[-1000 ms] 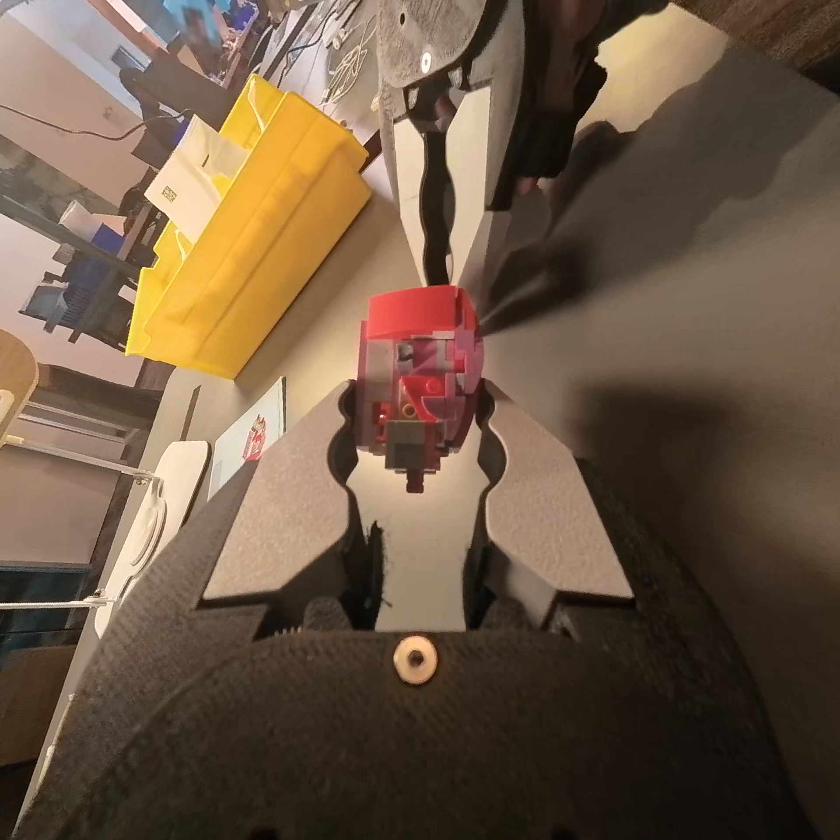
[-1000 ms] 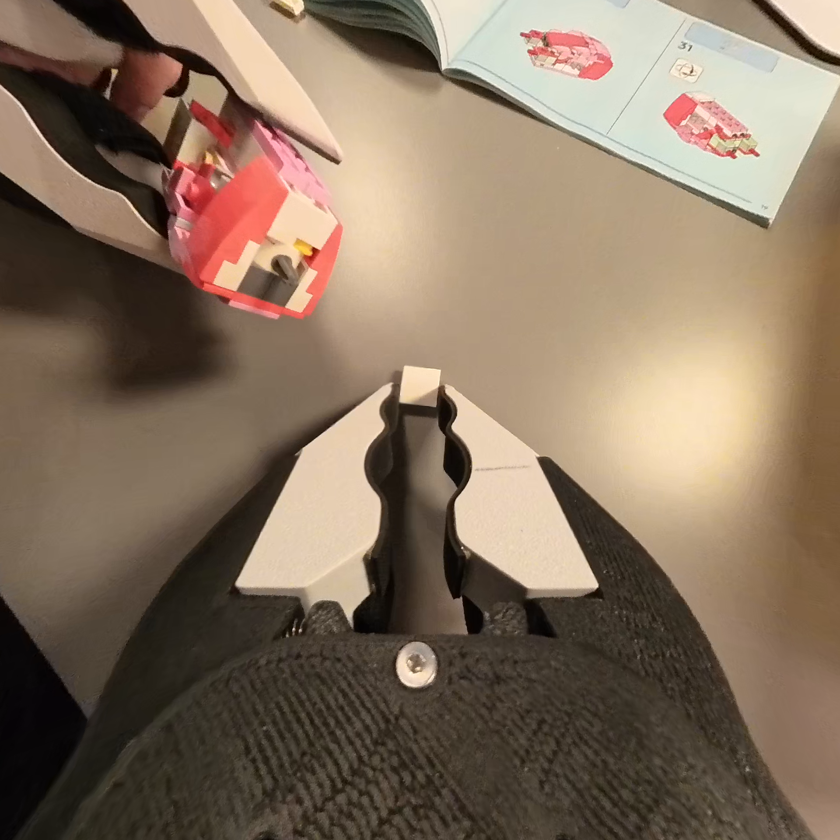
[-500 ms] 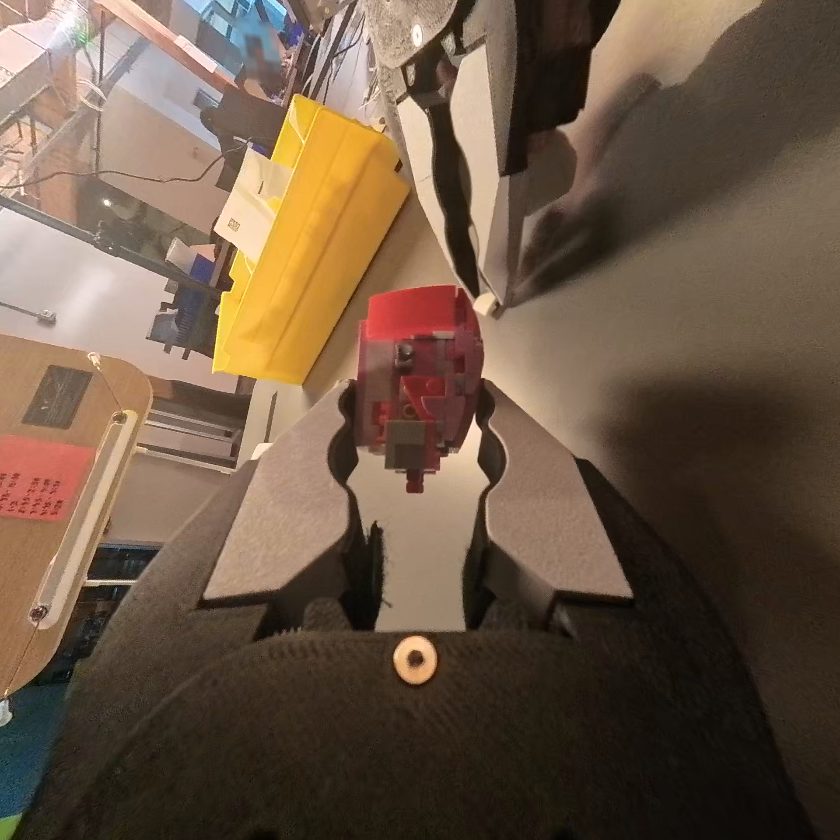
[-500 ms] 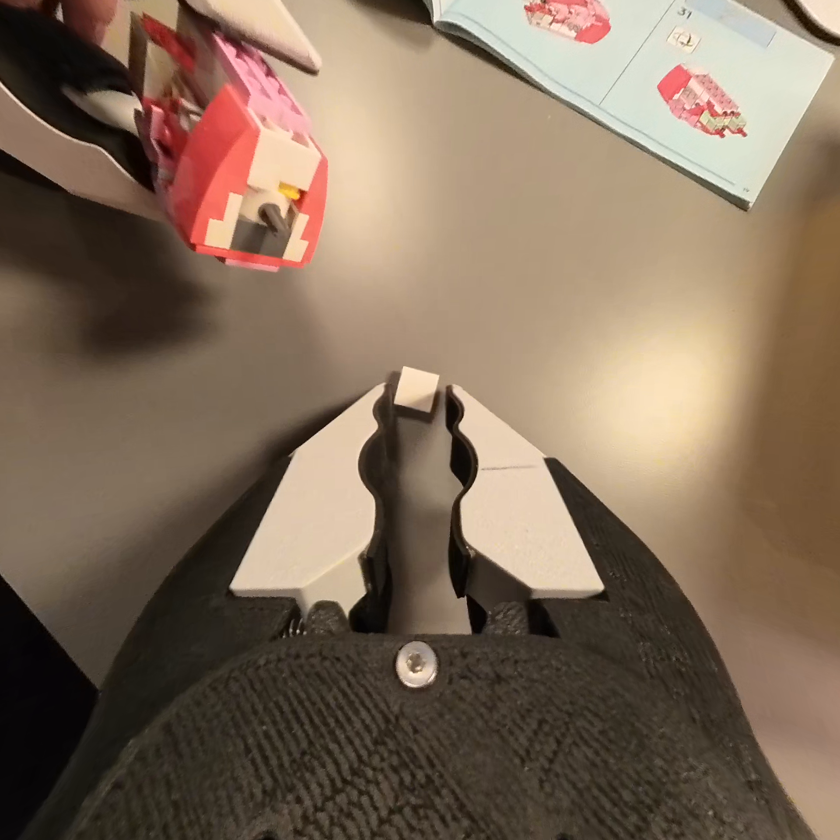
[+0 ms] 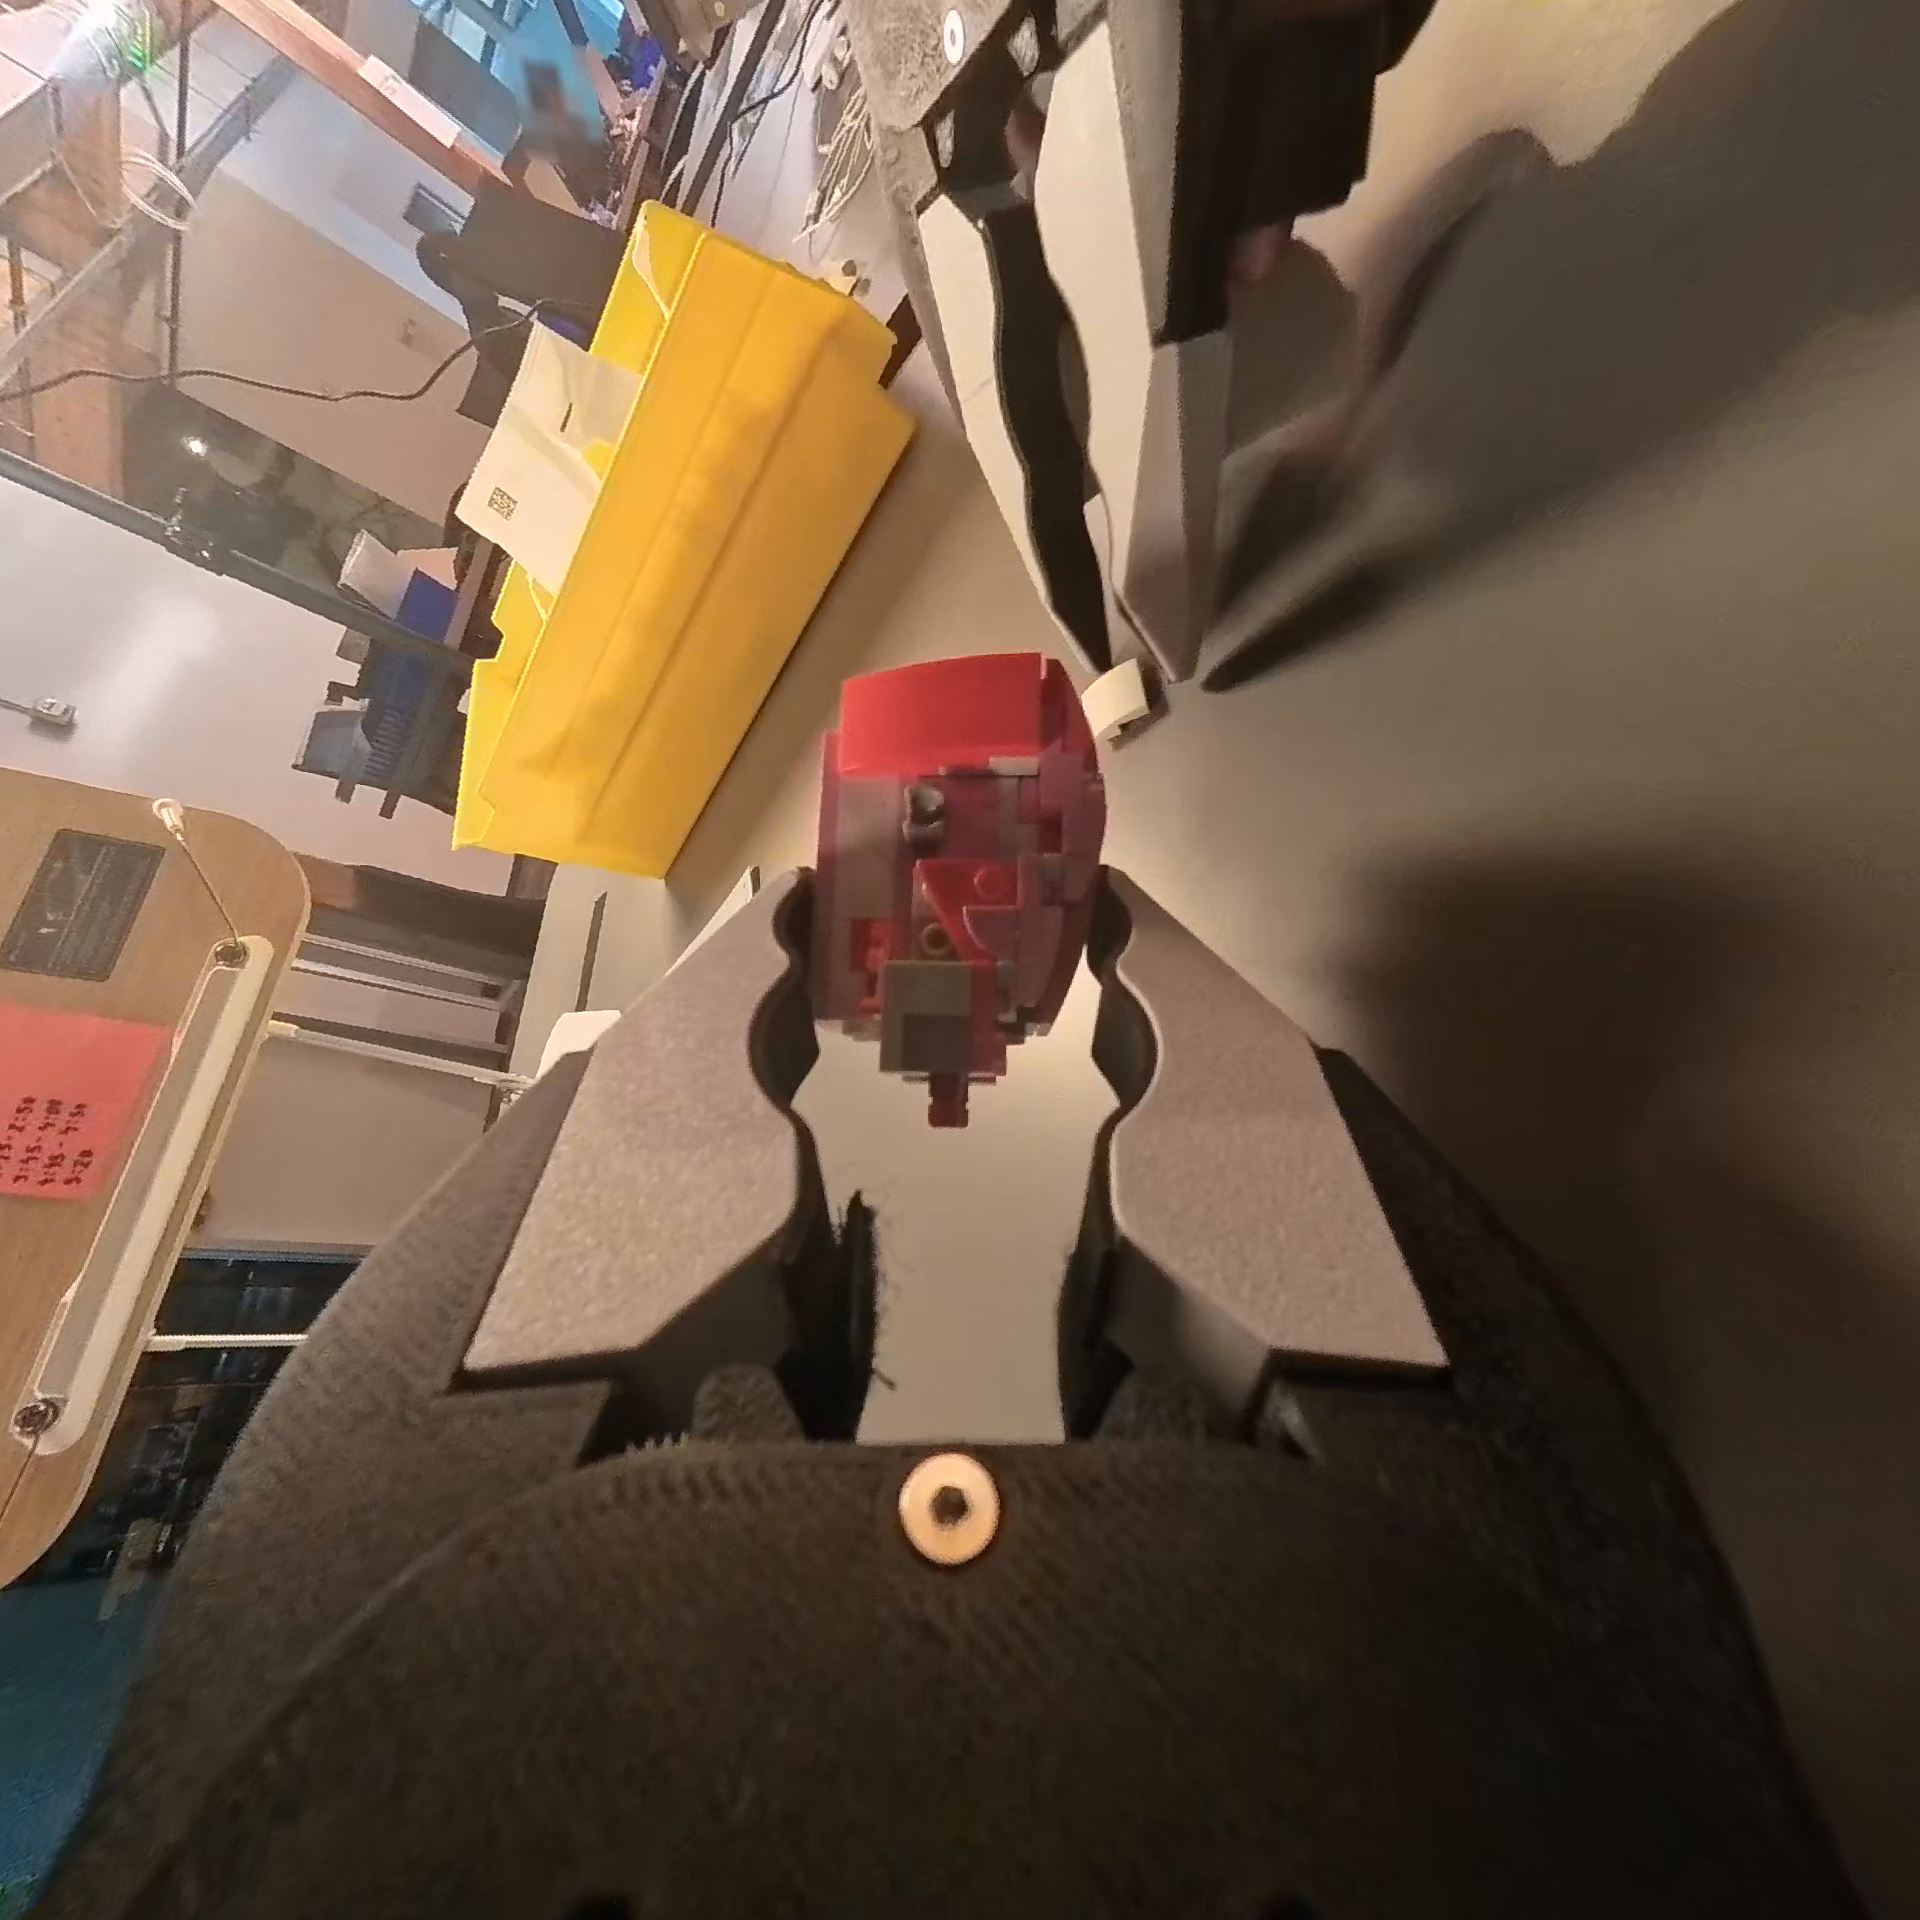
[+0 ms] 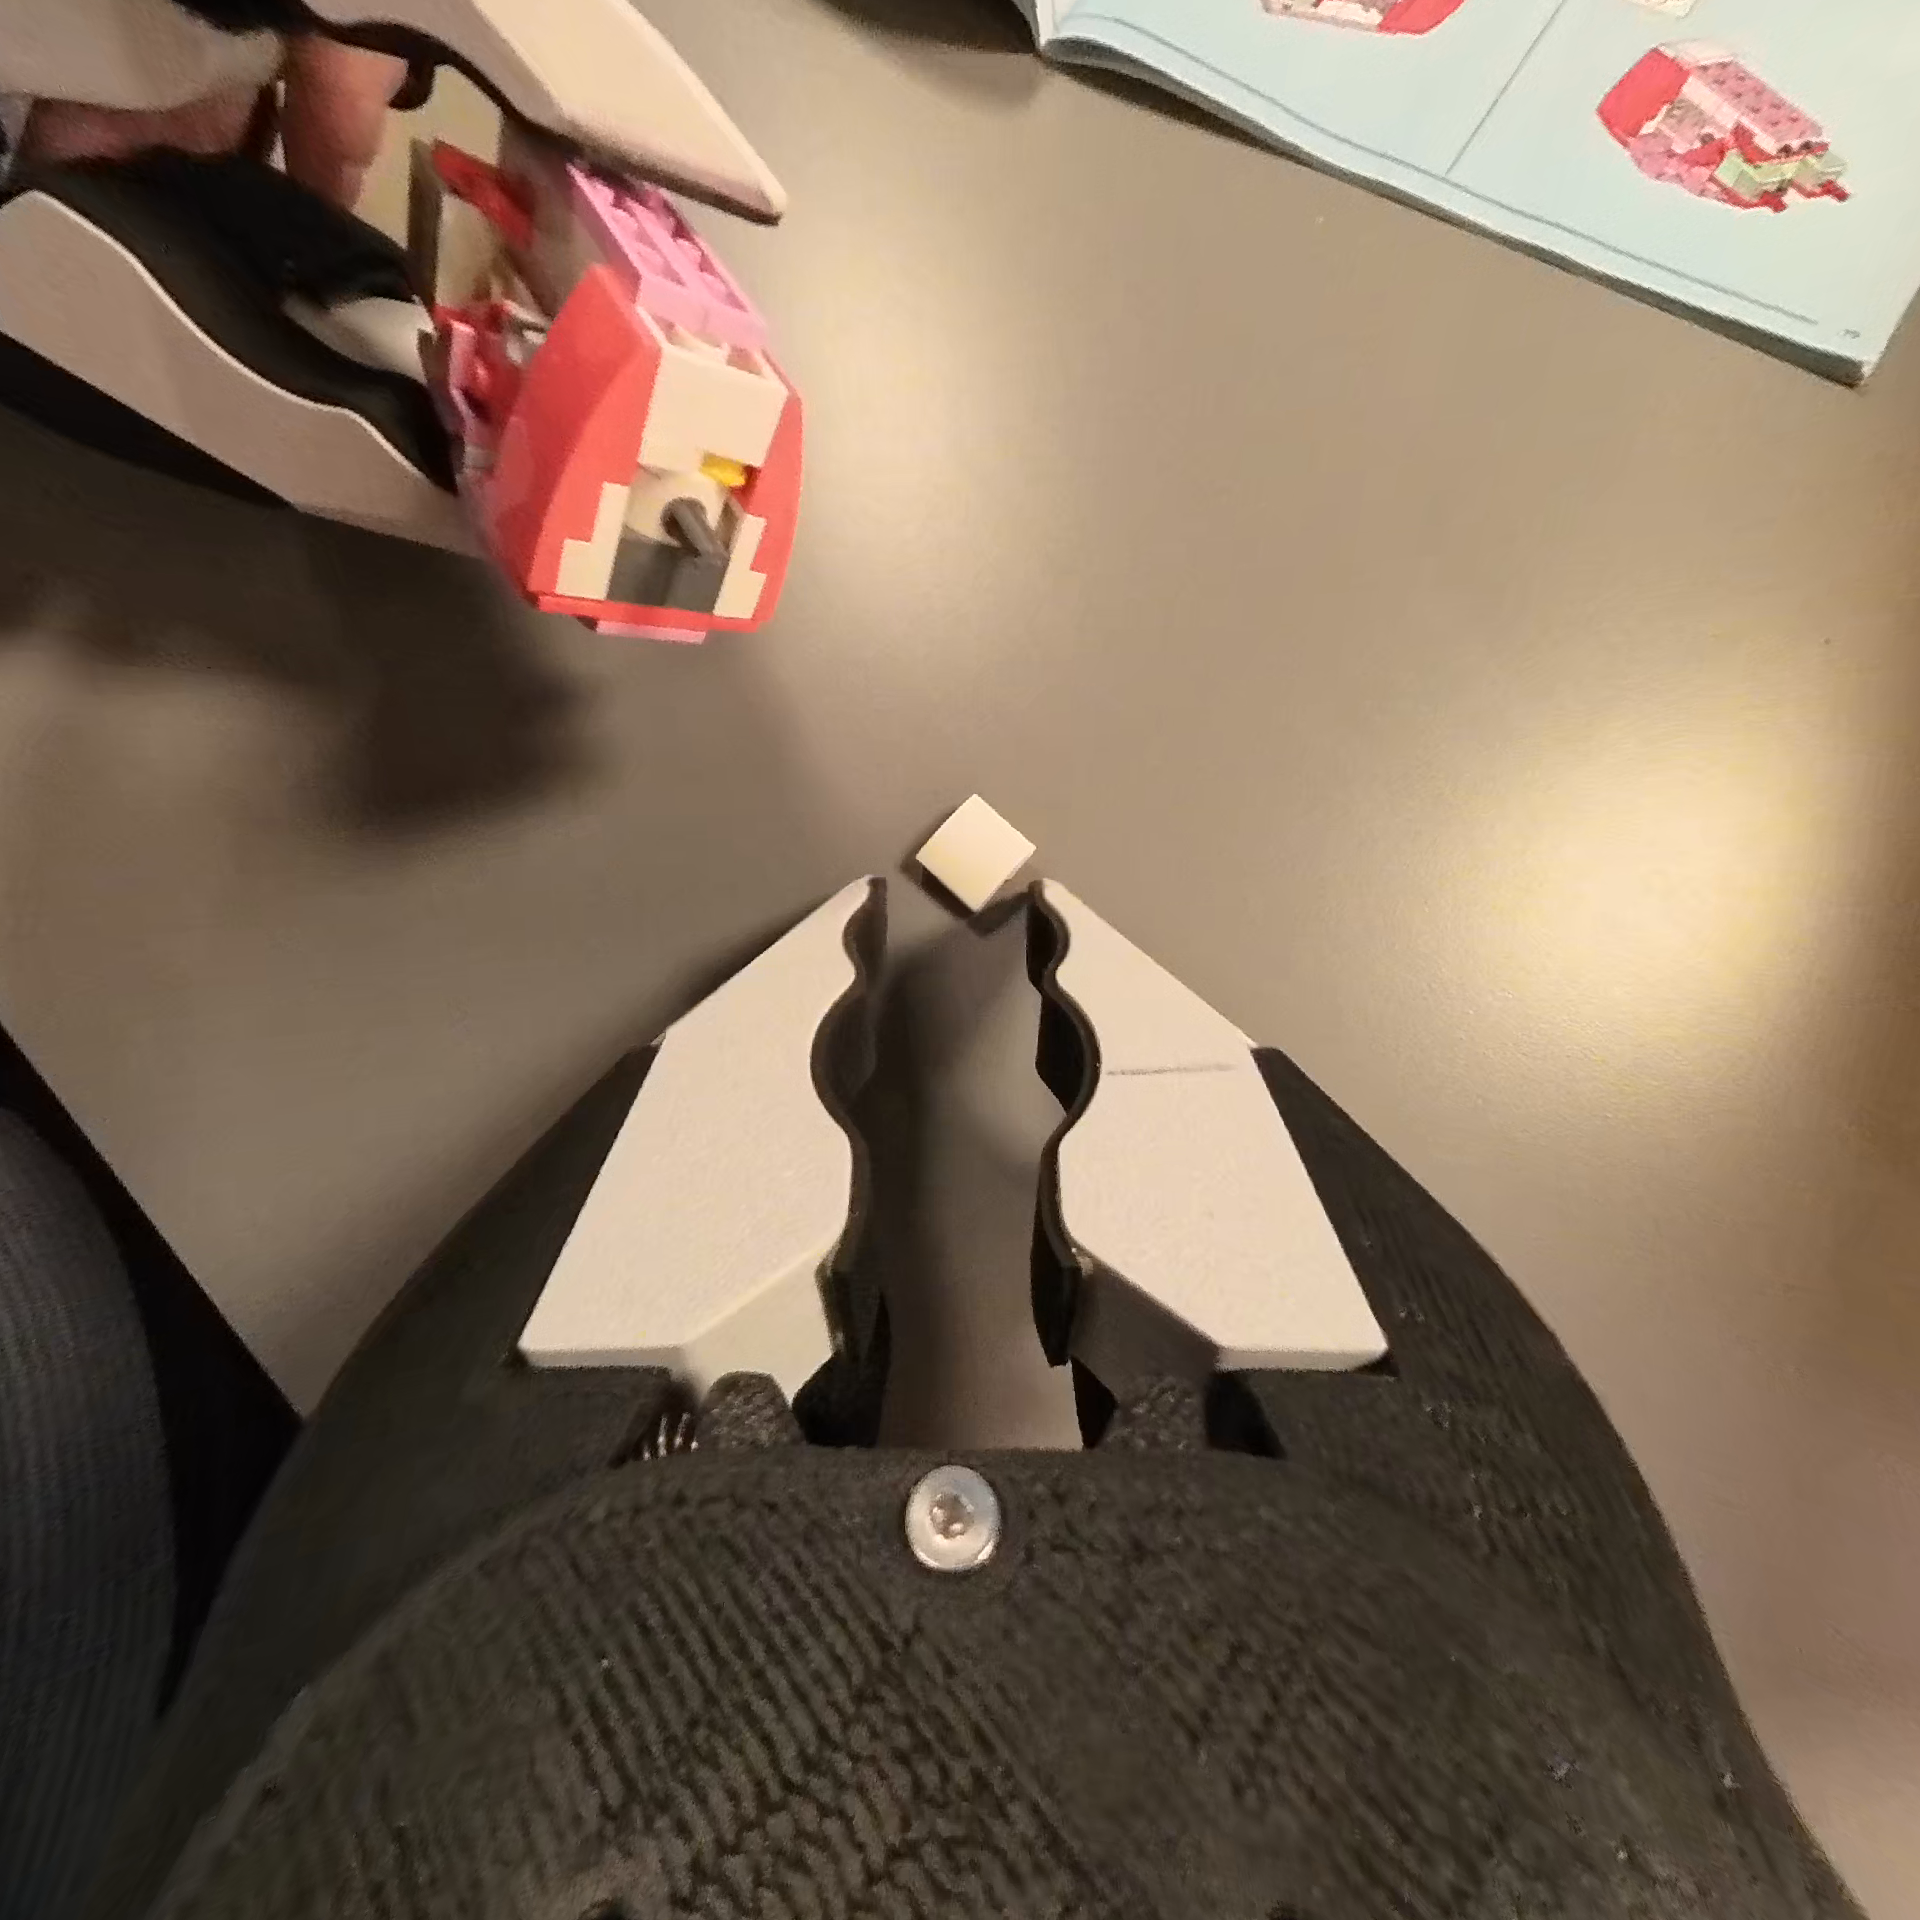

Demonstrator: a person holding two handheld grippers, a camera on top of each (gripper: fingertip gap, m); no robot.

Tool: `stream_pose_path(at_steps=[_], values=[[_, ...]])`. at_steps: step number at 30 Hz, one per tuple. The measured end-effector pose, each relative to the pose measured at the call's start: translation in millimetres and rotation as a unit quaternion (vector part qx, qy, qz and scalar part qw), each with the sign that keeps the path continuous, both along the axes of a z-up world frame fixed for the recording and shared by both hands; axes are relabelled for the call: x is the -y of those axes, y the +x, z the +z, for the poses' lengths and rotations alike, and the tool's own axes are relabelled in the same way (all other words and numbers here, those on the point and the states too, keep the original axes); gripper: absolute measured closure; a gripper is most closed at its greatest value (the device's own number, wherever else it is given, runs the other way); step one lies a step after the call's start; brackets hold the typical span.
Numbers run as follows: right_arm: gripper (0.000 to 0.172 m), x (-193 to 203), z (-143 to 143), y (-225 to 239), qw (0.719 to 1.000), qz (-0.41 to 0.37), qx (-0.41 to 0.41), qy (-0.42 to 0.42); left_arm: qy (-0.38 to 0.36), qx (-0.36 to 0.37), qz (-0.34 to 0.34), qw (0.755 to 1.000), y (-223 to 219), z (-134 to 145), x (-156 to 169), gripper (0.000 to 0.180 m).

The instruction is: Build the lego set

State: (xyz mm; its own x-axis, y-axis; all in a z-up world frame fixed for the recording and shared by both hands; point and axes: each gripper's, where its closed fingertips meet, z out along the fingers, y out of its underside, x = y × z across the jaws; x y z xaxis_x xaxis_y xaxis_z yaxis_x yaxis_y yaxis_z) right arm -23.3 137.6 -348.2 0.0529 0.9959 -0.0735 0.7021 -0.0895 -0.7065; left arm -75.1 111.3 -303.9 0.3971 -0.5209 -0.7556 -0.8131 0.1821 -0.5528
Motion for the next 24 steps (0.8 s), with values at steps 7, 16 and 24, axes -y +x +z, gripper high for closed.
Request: stream_pose_path(at_steps=[7, 16, 24], values=[[0.146, 4, 0, -7, 0.999, -0.031, -0.016, -0.006, 0.033, -0.008, 0.008, 0.999, 0, 8, -1, 0.129], [0.157, -4, 15, -11, 0.998, -0.026, -0.057, 0.014, 0.067, -0.036, -0.004, 0.997, 6, 11, 2, 0.129], [0.157, 42, 106, -13, 0.950, 0.142, -0.214, -0.178, 0.104, -0.022, -0.068, 0.992, 35, 22, 17, 0.129]])
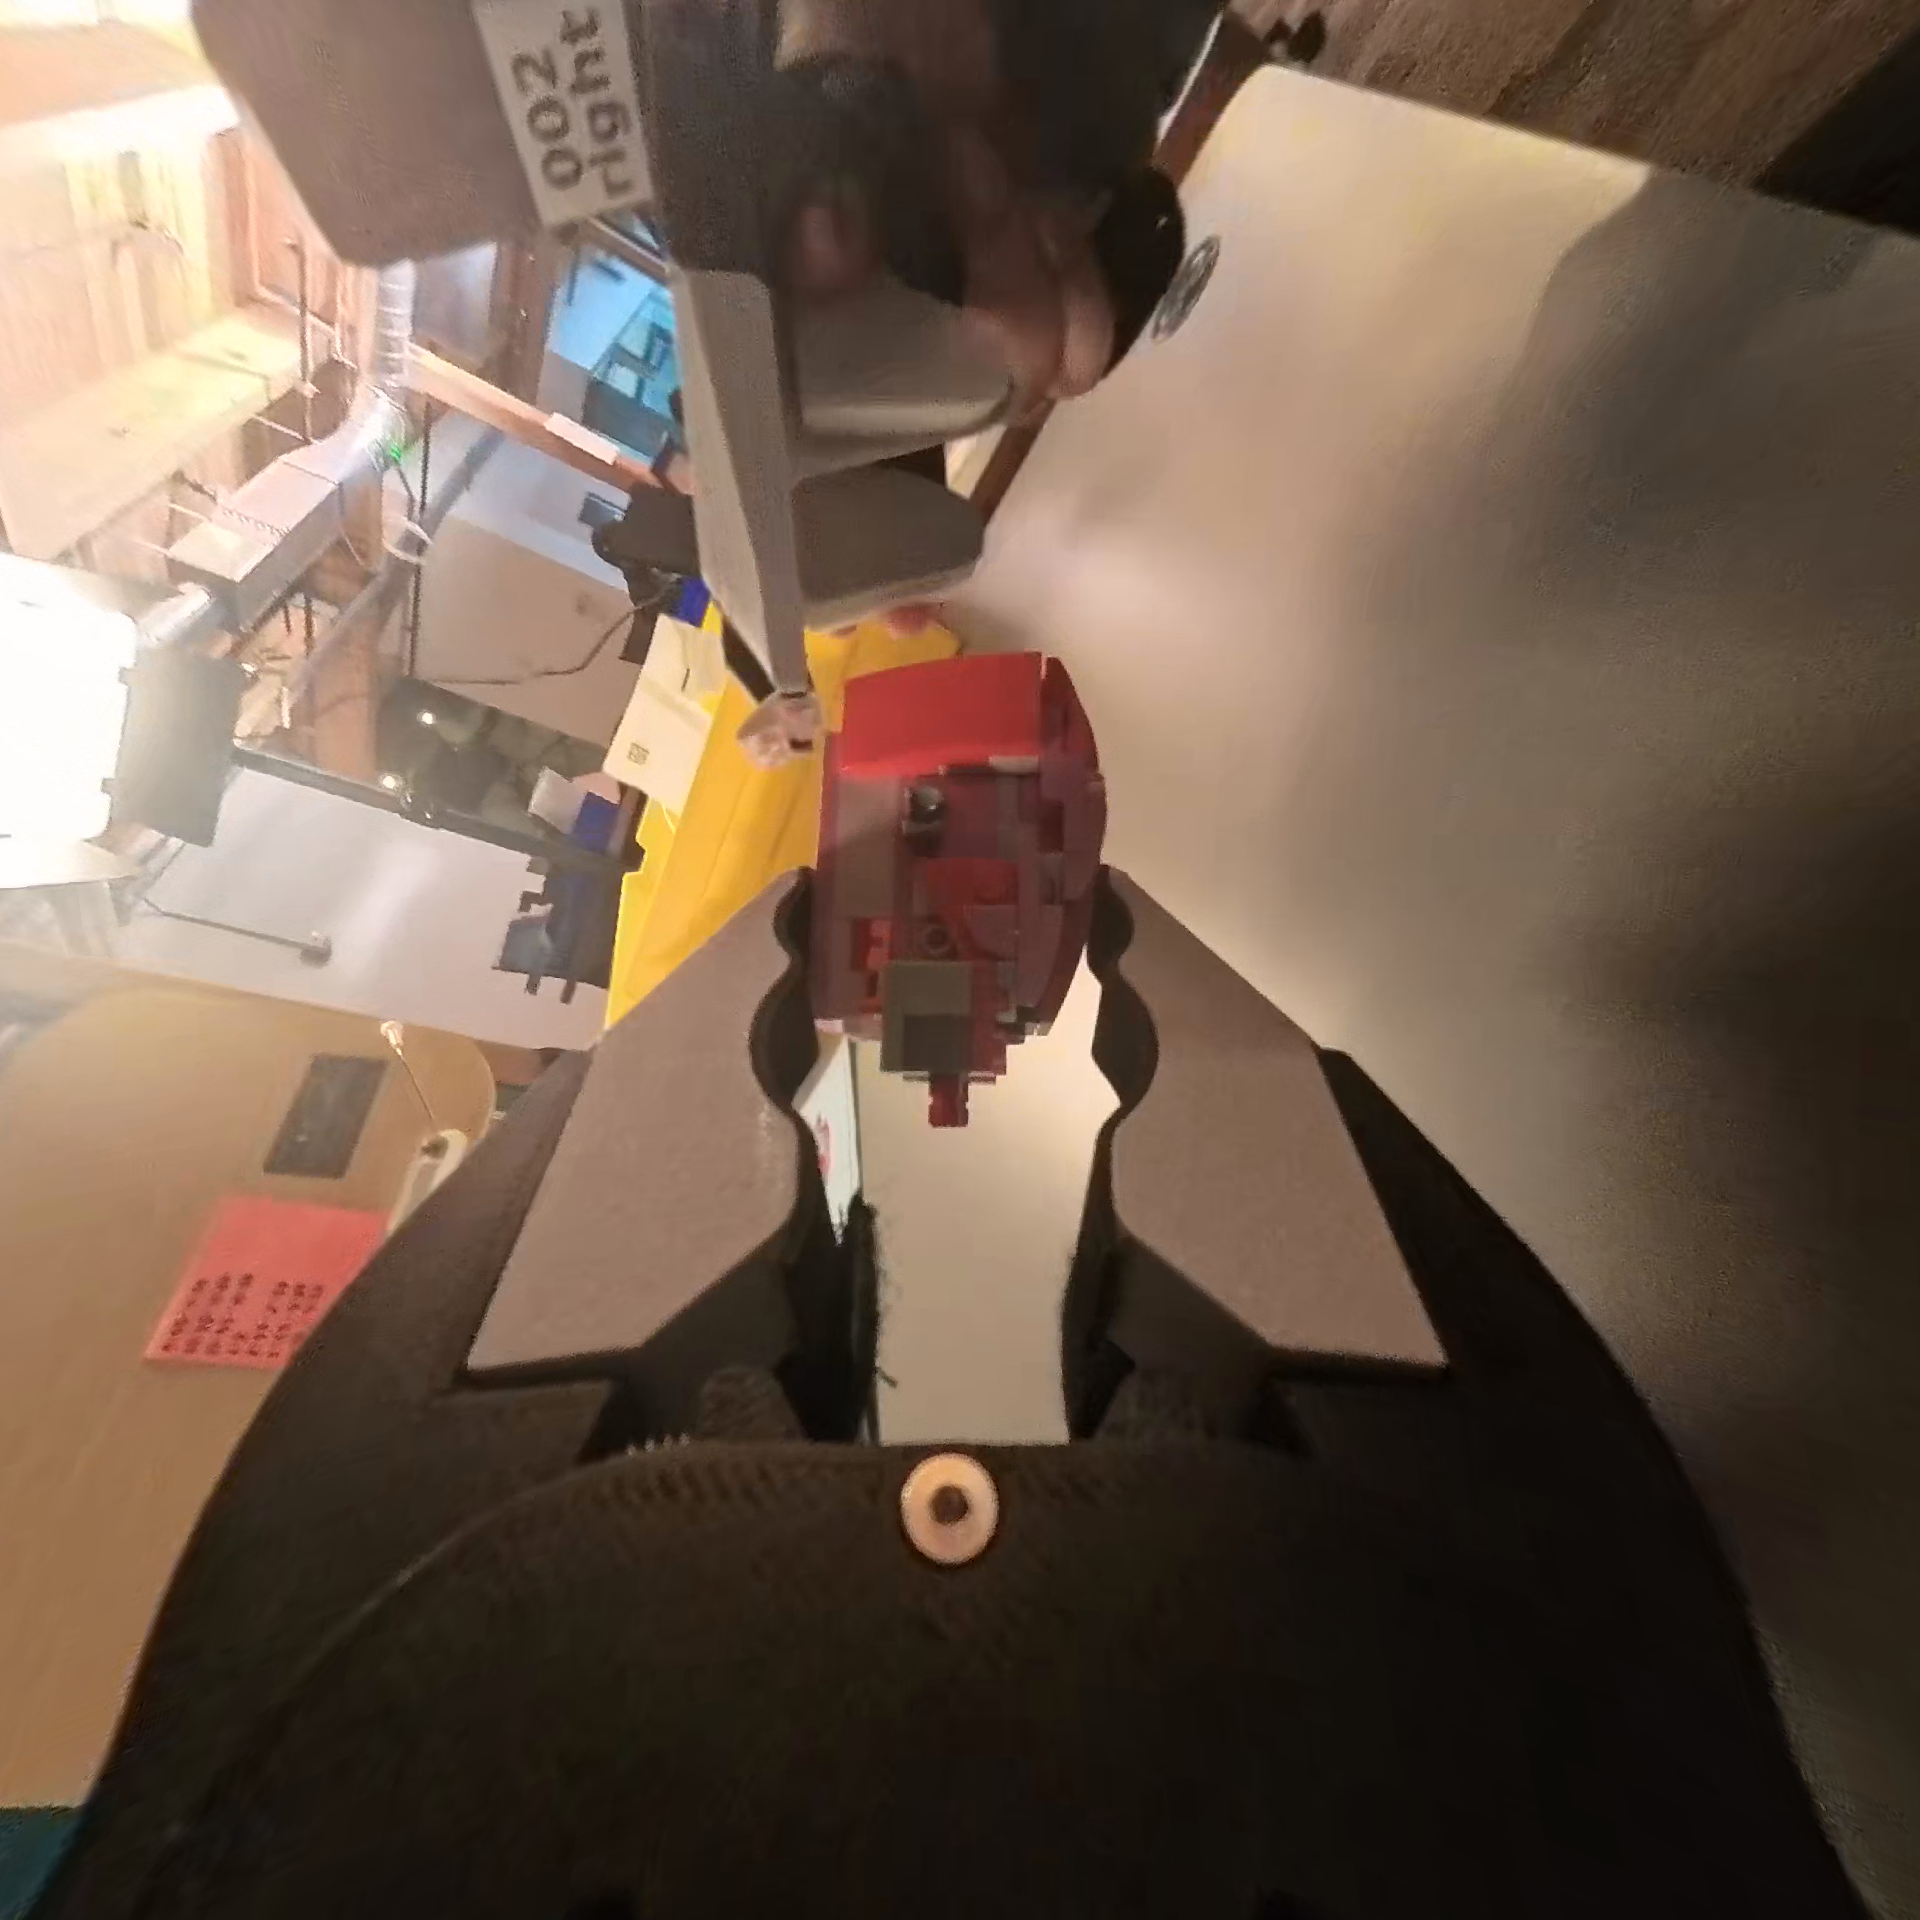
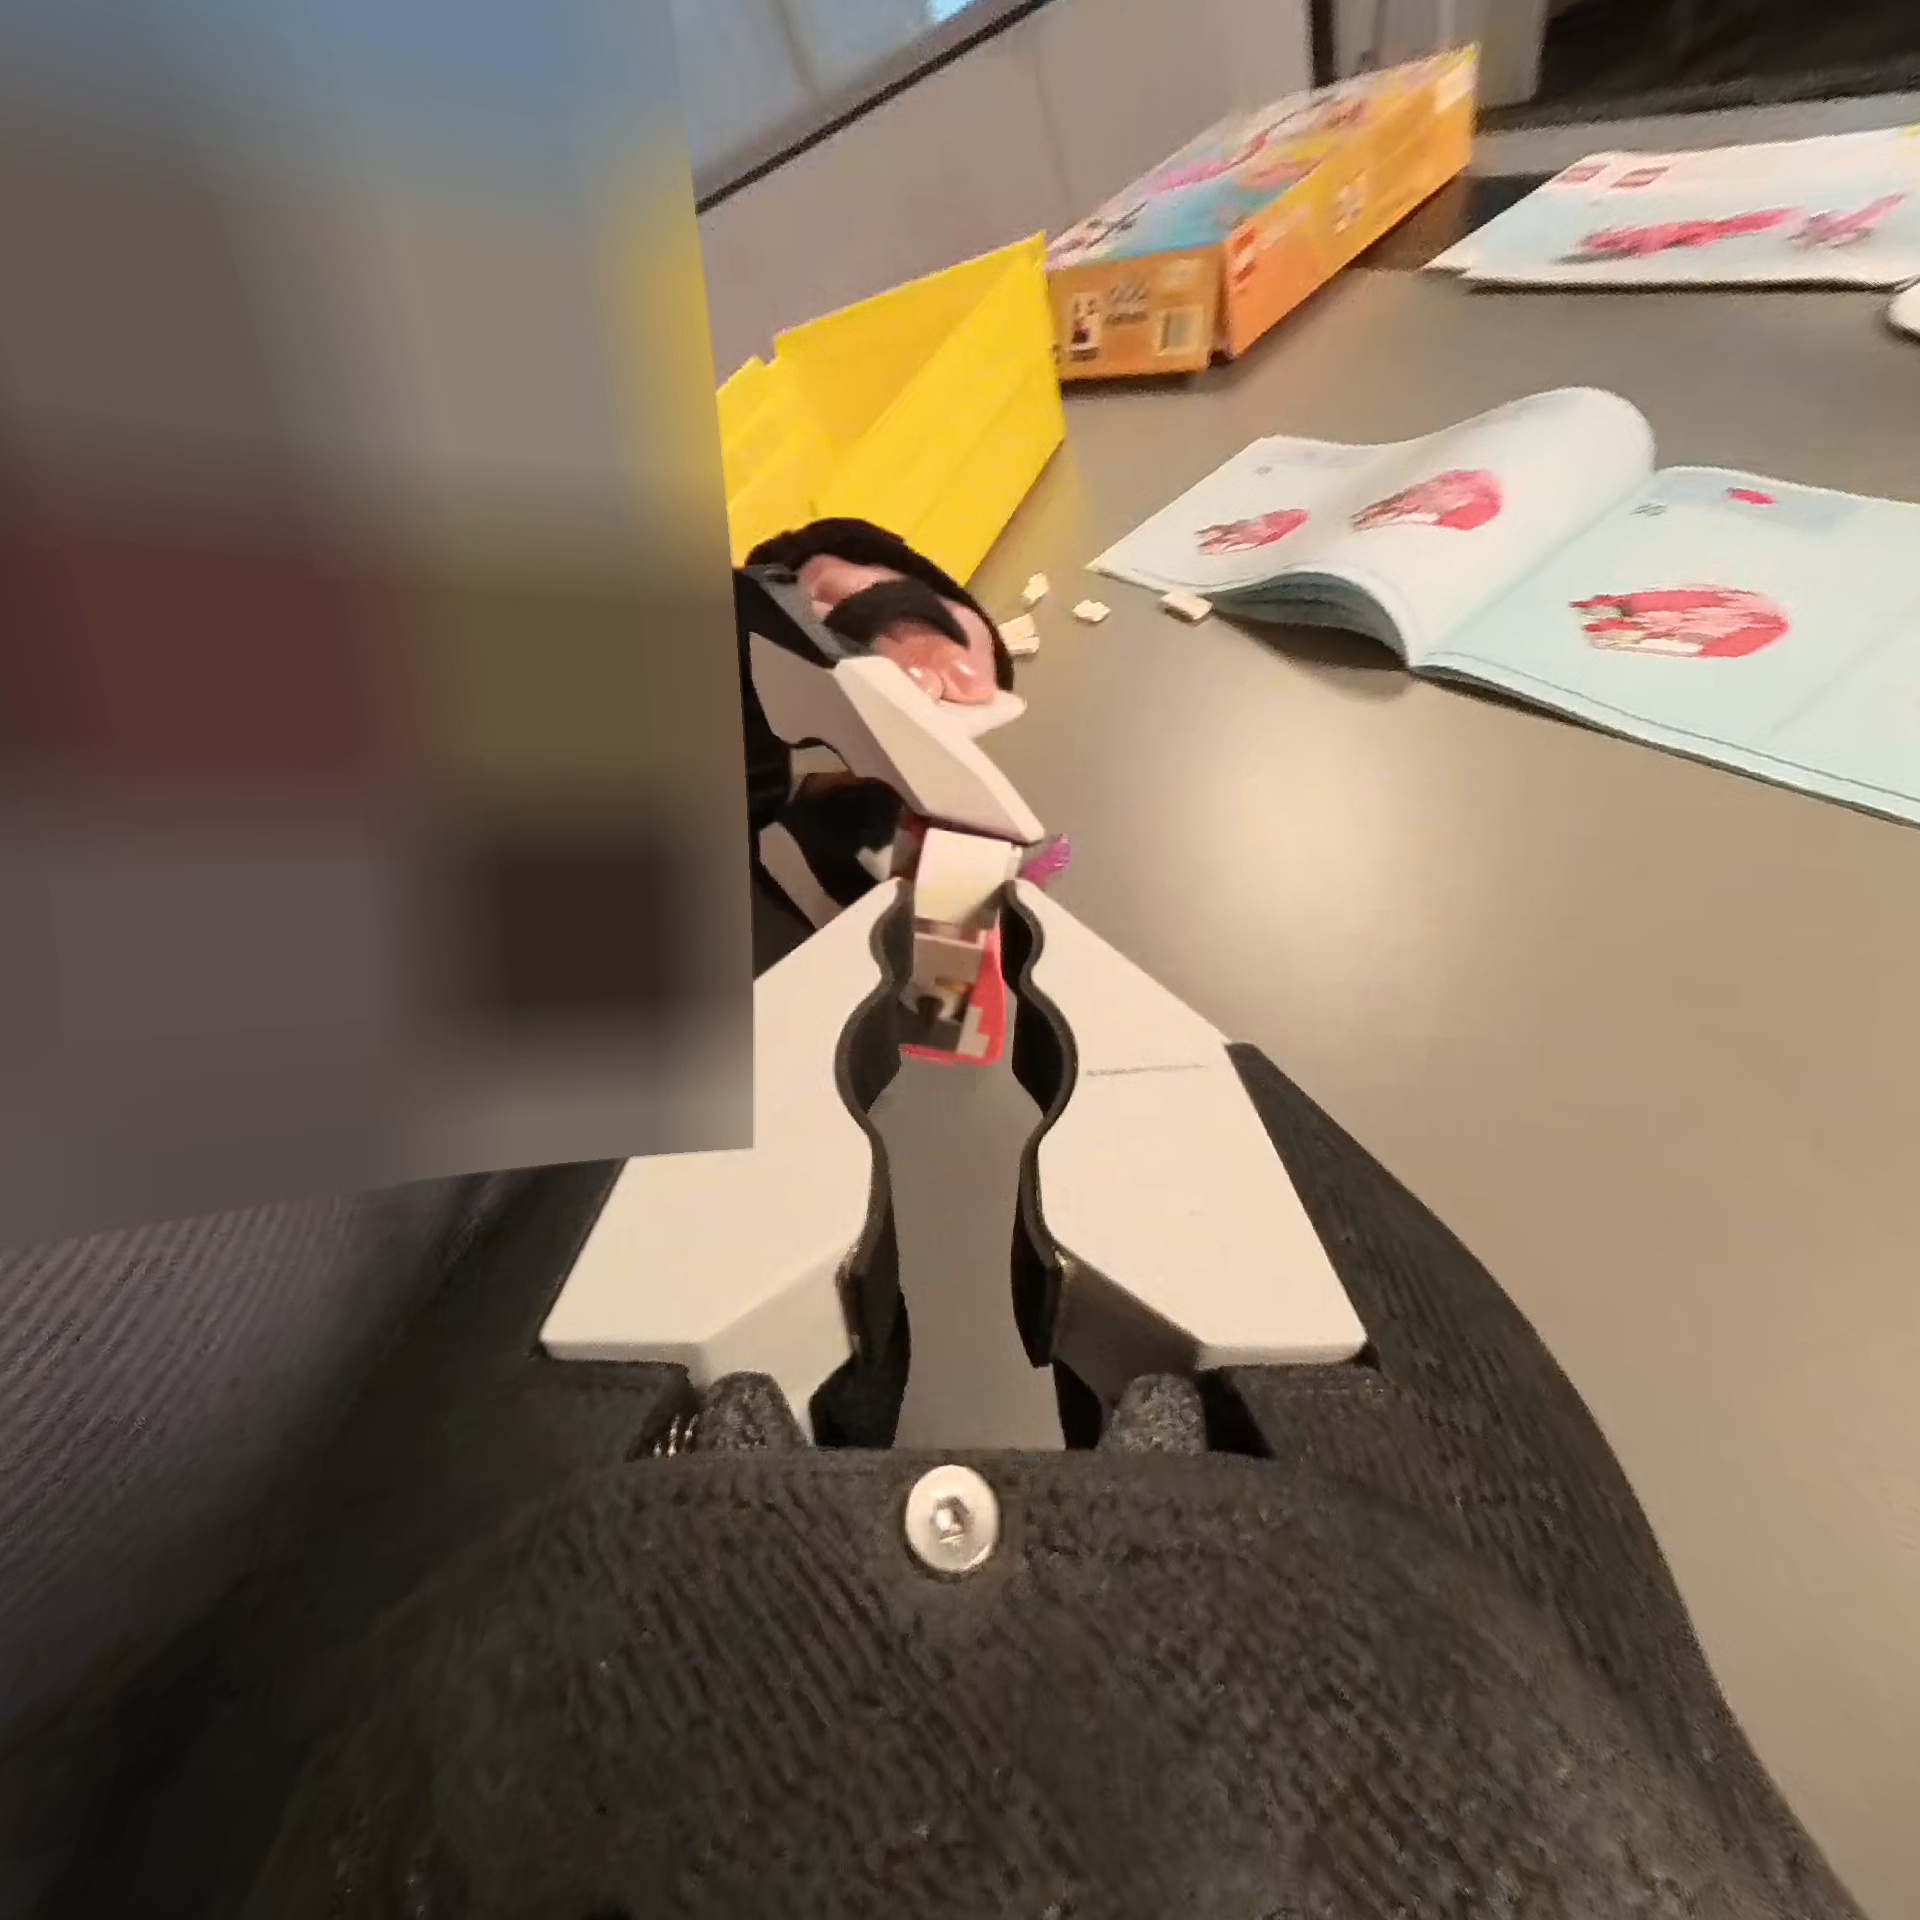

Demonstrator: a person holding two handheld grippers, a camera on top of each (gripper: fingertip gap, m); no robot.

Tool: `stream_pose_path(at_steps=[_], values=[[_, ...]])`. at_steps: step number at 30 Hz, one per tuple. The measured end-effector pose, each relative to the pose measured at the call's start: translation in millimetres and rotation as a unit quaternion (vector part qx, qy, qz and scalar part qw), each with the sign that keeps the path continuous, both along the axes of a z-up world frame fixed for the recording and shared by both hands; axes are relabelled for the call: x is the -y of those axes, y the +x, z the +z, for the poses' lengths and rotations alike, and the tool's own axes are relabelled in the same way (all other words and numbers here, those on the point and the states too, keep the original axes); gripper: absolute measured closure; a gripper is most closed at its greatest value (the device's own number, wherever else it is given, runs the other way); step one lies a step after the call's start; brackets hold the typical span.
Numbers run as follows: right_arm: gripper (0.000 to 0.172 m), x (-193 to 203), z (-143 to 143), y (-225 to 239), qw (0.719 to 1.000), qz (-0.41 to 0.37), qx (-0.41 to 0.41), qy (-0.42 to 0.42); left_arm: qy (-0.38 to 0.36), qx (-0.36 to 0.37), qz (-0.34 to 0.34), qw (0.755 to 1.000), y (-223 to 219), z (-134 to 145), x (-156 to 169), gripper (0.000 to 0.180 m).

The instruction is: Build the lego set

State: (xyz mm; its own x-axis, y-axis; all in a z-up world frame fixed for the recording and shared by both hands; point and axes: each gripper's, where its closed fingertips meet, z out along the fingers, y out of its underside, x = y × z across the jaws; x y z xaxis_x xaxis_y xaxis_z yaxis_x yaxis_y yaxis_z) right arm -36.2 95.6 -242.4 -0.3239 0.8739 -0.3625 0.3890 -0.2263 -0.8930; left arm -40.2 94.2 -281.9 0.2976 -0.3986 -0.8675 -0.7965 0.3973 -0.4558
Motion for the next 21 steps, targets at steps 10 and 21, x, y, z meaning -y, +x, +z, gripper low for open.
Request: stream_pose_path(at_steps=[10, 21], values=[[0.157, 5.8, 0.7, -3.3, 0.998, 0.039, 0.050, 0.024, 0.034, -0.008, 0.014, 0.999, -1.5, 6.7, -1.8, 0.129], [0.157, 1.9, -2.4, -4.1, 0.995, 0.045, 0.074, 0.044, 0.036, -0.022, 0.025, 0.999, -3.9, 2.8, -5.2, 0.129]])
